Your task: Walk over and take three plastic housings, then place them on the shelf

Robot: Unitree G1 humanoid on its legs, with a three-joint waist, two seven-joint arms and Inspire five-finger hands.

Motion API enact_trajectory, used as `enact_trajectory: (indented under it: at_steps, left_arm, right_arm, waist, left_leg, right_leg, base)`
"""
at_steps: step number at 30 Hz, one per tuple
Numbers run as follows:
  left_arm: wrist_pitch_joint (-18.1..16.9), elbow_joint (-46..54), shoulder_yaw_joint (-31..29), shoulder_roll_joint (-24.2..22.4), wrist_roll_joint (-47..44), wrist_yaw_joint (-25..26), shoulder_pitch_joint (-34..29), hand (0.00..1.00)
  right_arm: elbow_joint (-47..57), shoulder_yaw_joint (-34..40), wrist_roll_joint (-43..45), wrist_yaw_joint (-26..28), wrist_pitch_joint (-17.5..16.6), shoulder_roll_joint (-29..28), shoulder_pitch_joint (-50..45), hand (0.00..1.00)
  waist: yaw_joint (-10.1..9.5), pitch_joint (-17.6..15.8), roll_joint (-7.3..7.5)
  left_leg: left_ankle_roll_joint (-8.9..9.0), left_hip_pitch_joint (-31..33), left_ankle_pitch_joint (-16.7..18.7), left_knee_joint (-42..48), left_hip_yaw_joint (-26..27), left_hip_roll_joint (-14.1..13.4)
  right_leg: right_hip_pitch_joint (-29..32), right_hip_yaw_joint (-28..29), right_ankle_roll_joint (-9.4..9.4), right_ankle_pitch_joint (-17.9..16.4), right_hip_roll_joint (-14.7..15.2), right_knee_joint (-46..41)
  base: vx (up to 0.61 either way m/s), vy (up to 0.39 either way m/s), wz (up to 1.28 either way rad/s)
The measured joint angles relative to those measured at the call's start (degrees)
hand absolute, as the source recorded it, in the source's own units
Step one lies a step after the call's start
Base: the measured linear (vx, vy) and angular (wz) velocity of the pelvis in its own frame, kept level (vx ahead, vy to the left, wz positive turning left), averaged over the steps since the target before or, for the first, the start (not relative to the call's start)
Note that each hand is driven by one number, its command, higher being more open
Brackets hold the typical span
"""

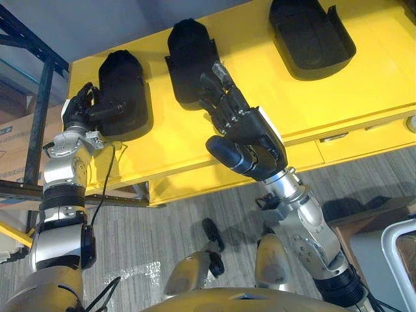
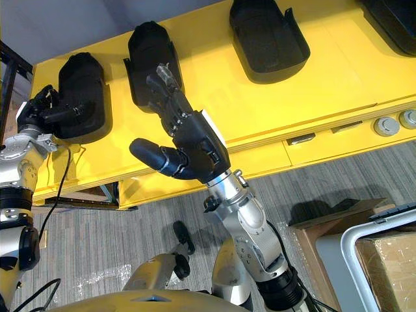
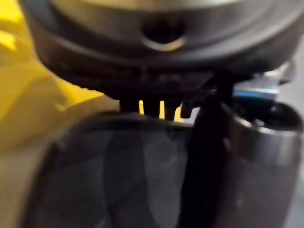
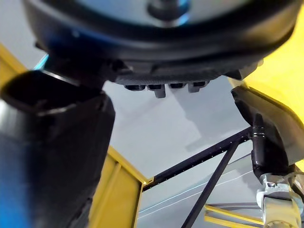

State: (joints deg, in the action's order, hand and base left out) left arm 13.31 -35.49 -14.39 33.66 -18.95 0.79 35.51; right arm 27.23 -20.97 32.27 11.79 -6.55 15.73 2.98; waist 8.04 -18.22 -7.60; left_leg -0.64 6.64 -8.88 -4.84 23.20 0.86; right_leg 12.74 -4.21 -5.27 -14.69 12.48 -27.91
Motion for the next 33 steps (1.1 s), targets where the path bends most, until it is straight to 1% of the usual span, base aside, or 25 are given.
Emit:
enact_trajectory:
  at_steps: [4,7,9,10,11,14,15,16,18,19,20,22,24,25,26,28,29,30,31,32,33]
  left_arm:
    - [1.48,-0.14,-0.08,-0.01,3.39,1.48,0.10,1.00]
    - [2.90,-0.41,-0.28,-0.01,6.02,3.71,0.17,1.00]
    - [3.04,-0.42,-0.25,-0.01,8.81,5.38,0.18,1.00]
    - [3.10,-0.43,-0.14,-0.01,9.73,5.74,0.14,1.00]
    - [3.09,-0.42,-0.02,0.00,10.74,7.09,0.12,1.00]
    - [2.39,0.14,0.66,0.04,11.92,10.25,0.13,1.00]
    - [1.68,1.67,1.90,0.31,12.80,12.43,0.11,1.00]
    - [1.62,3.01,2.38,0.57,12.81,13.22,0.11,1.00]
    - [0.94,7.95,3.56,1.37,12.73,14.82,0.06,1.00]
    - [0.01,11.69,4.63,1.63,12.73,15.72,-0.26,1.00]
    - [-1.10,15.34,5.25,1.63,12.57,15.96,-1.25,1.00]
    - [-4.73,26.70,6.68,1.55,12.61,16.65,-5.46,1.00]
    - [-5.99,34.72,7.34,0.03,12.78,17.14,-8.93,1.00]
    - [-6.45,37.09,7.41,-0.91,12.80,17.48,-10.14,1.00]
    - [-8.01,41.30,7.47,-3.34,12.89,18.32,-12.82,1.00]
    - [-10.53,46.96,8.21,-8.04,13.51,19.18,-17.74,1.00]
    - [-11.79,50.05,9.00,-10.96,14.98,19.39,-21.18,1.00]
    - [-12.58,51.65,9.36,-12.40,15.01,19.32,-23.07,1.00]
    - [-13.79,54.88,10.20,-15.04,15.08,19.12,-27.10,1.00]
    - [-15.30,57.56,11.35,-17.22,15.12,18.91,-31.21,1.00]
    - [-16.59,58.57,11.89,-18.18,15.13,18.57,-33.19,1.00]
  right_arm:
    - [0.02,0.02,0.09,-1.08,0.00,-0.01,-0.98,1.00]
    - [0.03,-0.04,0.05,-1.13,0.00,-0.02,-2.98,1.00]
    - [0.03,0.01,0.04,-1.13,0.00,-0.18,-4.06,1.00]
    - [0.03,0.02,0.02,-1.13,0.00,-0.32,-4.49,1.00]
    - [0.03,0.02,0.02,-1.14,0.00,-0.61,-5.16,1.00]
    - [0.02,0.32,0.10,-1.15,-0.03,-1.49,-7.30,1.00]
    - [0.02,0.71,0.10,-1.01,-0.14,-2.30,-9.11,1.00]
    - [-0.05,0.88,0.10,-1.01,-0.14,-2.68,-9.78,1.00]
    - [-0.37,1.26,0.02,-0.99,-0.14,-3.36,-11.53,1.00]
    - [-0.55,1.32,-0.08,-0.99,-0.15,-3.36,-12.49,1.00]
    - [-0.57,1.26,-0.26,-0.99,-0.23,-3.39,-13.29,1.00]
    - [-0.58,1.42,-0.28,-1.00,-0.74,-4.07,-14.59,1.00]
    - [-1.24,1.84,-0.35,-1.01,-1.93,-5.12,-15.38,1.00]
    - [-1.66,2.11,-0.36,-1.01,-2.19,-5.44,-15.51,1.00]
    - [-2.51,2.45,-0.47,-1.22,-2.56,-5.61,-15.55,1.00]
    - [-3.92,3.20,-0.60,-1.72,-3.17,-5.60,-15.57,1.00]
    - [-4.99,3.79,-1.30,-2.17,-3.35,-5.60,-15.59,1.00]
    - [-5.49,4.22,-2.41,-2.49,-3.41,-5.62,-15.59,1.00]
    - [-6.65,4.93,-3.06,-2.84,-3.45,-5.62,-15.58,1.00]
    - [-7.68,5.80,-5.78,-3.96,-3.45,-5.62,-15.59,1.00]
    - [-8.02,6.23,-7.58,-4.54,-3.45,-5.63,-15.56,1.00]
  waist:
    - [0.34,0.00,0.00]
    - [0.45,0.05,0.10]
    - [0.68,0.08,0.17]
    - [0.75,0.11,0.22]
    - [0.90,0.19,0.40]
    - [1.57,0.47,0.91]
    - [1.53,0.65,1.15]
    - [1.44,0.74,1.31]
    - [1.16,1.18,2.16]
    - [1.10,1.64,3.02]
    - [1.39,2.32,3.58]
    - [1.38,3.87,4.68]
    - [1.43,5.45,4.66]
    - [1.41,6.00,4.66]
    - [1.24,6.87,4.51]
    - [0.99,7.45,4.31]
    - [0.42,8.02,4.01]
    - [0.04,8.16,3.86]
    - [-0.43,8.42,3.61]
    - [-0.75,8.77,3.36]
    - [-0.97,8.82,3.30]
  left_leg:
    - [-0.58,-0.60,0.58,0.00,0.42,-0.12]
    - [-0.58,-1.52,0.96,0.18,0.96,-0.33]
    - [-0.36,-2.01,1.38,0.82,0.95,-0.54]
    - [-0.42,-2.30,1.32,0.67,0.92,-0.54]
    - [-0.73,-2.93,1.09,0.55,0.84,-0.63]
    - [-0.82,-4.04,0.88,0.15,0.09,-0.75]
    - [-0.81,-4.32,0.87,0.11,-0.06,-1.03]
    - [-0.81,-4.32,0.87,0.11,-0.09,-1.21]
    - [-0.79,-4.53,0.85,0.11,-0.49,-1.64]
    - [-0.80,-5.13,0.85,0.10,-0.86,-1.67]
    - [-0.80,-5.41,0.85,0.10,-1.33,-1.65]
    - [-0.80,-6.11,0.85,0.09,-1.97,-1.78]
    - [-0.80,-6.21,0.85,0.07,-2.94,-1.83]
    - [-0.79,-6.24,0.85,0.06,-3.18,-1.85]
    - [-0.79,-6.44,0.85,0.06,-3.64,-1.93]
    - [-0.65,-7.15,0.75,0.02,-5.02,-2.00]
    - [-0.47,-7.03,0.63,-0.04,-5.60,-2.15]
    - [-0.38,-6.95,0.57,-0.08,-5.78,-2.24]
    - [-0.27,-6.69,0.33,-0.23,-6.34,-2.37]
    - [-0.18,-6.12,0.22,-0.25,-7.18,-2.41]
    - [-0.13,-5.92,0.05,-0.25,-7.53,-2.43]
  right_leg:
    - [-0.99,-0.12,-0.01,0.01,-0.02,0.40]
    - [-2.40,-0.22,-0.14,0.09,-0.14,1.35]
    - [-3.52,-0.40,-0.36,0.25,-0.28,2.34]
    - [-4.02,-0.47,-0.41,0.30,-0.36,2.70]
    - [-4.87,-0.58,-0.50,0.40,-0.56,3.45]
    - [-7.08,-1.65,-0.66,0.70,-0.89,5.47]
    - [-8.16,-1.88,-0.50,1.24,-1.60,6.97]
    - [-8.46,-1.96,-0.47,1.55,-1.85,7.62]
    - [-9.74,-2.37,-0.30,2.31,-2.56,9.54]
    - [-10.97,-2.77,-0.24,2.50,-2.69,10.56]
    - [-11.95,-3.37,-0.16,2.67,-2.72,11.48]
    - [-13.96,-3.91,-0.15,3.38,-3.07,13.76]
    - [-15.26,-4.80,-0.05,3.99,-3.32,15.42]
    - [-15.60,-5.03,-0.03,4.11,-3.40,15.85]
    - [-16.34,-5.40,0.02,4.38,-3.59,16.53]
    - [-18.04,-6.65,0.00,4.64,-3.84,17.34]
    - [-18.11,-7.06,0.09,4.68,-4.04,17.41]
    - [-18.14,-7.19,0.16,4.74,-4.17,17.48]
    - [-18.26,-7.69,0.26,4.92,-4.42,17.96]
    - [-18.26,-8.40,0.30,4.95,-4.68,18.13]
    - [-18.20,-8.73,0.33,4.93,-4.75,18.13]
  base:
    - [0.01,-0.040,-0.01]
    - [0.03,-0.042,-0.02]
    - [0.05,-0.049,0.00]
    - [0.07,-0.041,-0.01]
    - [0.07,-0.044,0.04]
    - [0.06,-0.047,0.10]
    - [0.05,-0.053,0.06]
    - [0.05,-0.055,0.04]
    - [0.05,-0.052,0.06]
    - [0.05,-0.042,0.14]
    - [0.07,-0.044,0.15]
    - [0.06,-0.029,0.11]
    - [0.04,-0.017,0.14]
    - [0.03,-0.012,0.17]
    - [0.02,-0.008,0.15]
    - [-0.02,-0.009,0.24]
    - [-0.05,-0.009,0.21]
    - [-0.07,-0.005,0.18]
    - [-0.10,0.004,0.24]
    - [-0.10,0.005,0.28]
    - [-0.08,0.006,0.27]
